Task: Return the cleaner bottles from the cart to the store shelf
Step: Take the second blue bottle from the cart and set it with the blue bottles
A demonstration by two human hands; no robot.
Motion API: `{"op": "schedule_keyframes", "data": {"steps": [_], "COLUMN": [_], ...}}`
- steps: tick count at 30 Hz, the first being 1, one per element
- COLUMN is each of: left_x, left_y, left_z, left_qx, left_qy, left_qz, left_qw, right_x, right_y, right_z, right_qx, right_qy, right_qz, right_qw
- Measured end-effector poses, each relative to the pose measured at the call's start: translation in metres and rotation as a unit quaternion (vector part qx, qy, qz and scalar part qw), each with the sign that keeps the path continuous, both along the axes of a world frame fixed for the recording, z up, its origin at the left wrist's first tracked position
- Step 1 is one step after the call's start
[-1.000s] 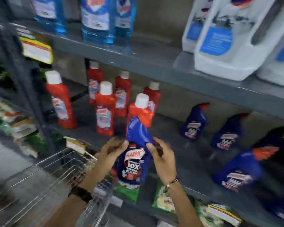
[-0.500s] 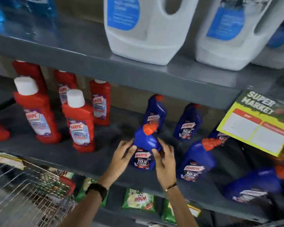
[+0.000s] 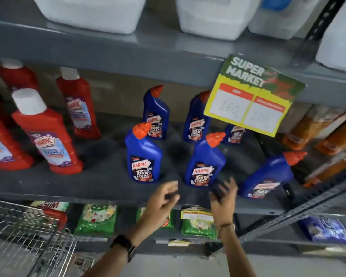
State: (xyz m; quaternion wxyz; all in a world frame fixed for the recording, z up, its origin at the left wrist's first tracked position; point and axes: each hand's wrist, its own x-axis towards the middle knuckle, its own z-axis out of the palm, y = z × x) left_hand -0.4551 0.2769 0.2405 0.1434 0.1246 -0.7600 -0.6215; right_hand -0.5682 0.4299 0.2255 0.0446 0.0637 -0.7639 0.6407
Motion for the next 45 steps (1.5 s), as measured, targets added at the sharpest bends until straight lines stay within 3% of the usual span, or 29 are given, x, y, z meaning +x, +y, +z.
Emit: {"op": "schedule_keyframes", "data": {"steps": [2,5,10,22,24,26,28,29,32,34,39,42,45], "left_x": [-0.029,-0.059,-0.065,-0.056,-0.048,-0.028,-0.003,0.009,0.026,0.026,0.01,0.004,0.004], "left_y": [0.012,0.018,0.025,0.037,0.044,0.047,0.041,0.033,-0.006,-0.035,-0.083,-0.09,-0.091], "left_z": [0.005,0.008,-0.002,-0.006,-0.006,-0.013,-0.023,-0.028,-0.036,-0.035,-0.029,-0.024,-0.024], "left_qx": [0.049,0.021,-0.033,-0.049,-0.03,0.01,0.017,0.012,0.027,0.049,0.072,0.144,0.154], "left_qy": [-0.043,-0.032,-0.029,-0.022,-0.003,0.025,0.081,0.108,0.14,0.119,0.004,-0.014,-0.031], "left_qz": [0.006,-0.001,0.018,0.025,0.05,0.106,0.196,0.245,0.359,0.379,0.234,0.196,0.21], "left_qw": [0.998,0.999,0.999,0.998,0.998,0.994,0.977,0.963,0.922,0.917,0.97,0.97,0.965], "right_x": [-0.02,-0.034,-0.035,-0.013,-0.001,0.024,0.059,0.077,0.106,0.098,0.043,0.032,0.037], "right_y": [0.001,0.003,0.018,0.027,0.027,0.026,0.021,0.014,-0.027,-0.061,-0.117,-0.124,-0.118], "right_z": [0.003,0.007,0.012,0.008,0.009,0.004,-0.009,-0.013,-0.013,-0.002,0.014,0.014,0.01], "right_qx": [0.055,0.12,0.126,0.101,0.034,-0.016,0.002,0.016,0.074,0.103,0.099,0.129,0.124], "right_qy": [-0.037,-0.039,-0.048,-0.056,-0.072,-0.045,0.01,0.026,0.033,0.032,-0.027,-0.044,-0.035], "right_qz": [0.116,0.19,0.21,0.194,0.17,0.048,-0.064,-0.062,0.11,0.19,0.261,0.274,0.262], "right_qw": [0.991,0.974,0.968,0.974,0.982,0.998,0.998,0.998,0.991,0.976,0.96,0.952,0.956]}}
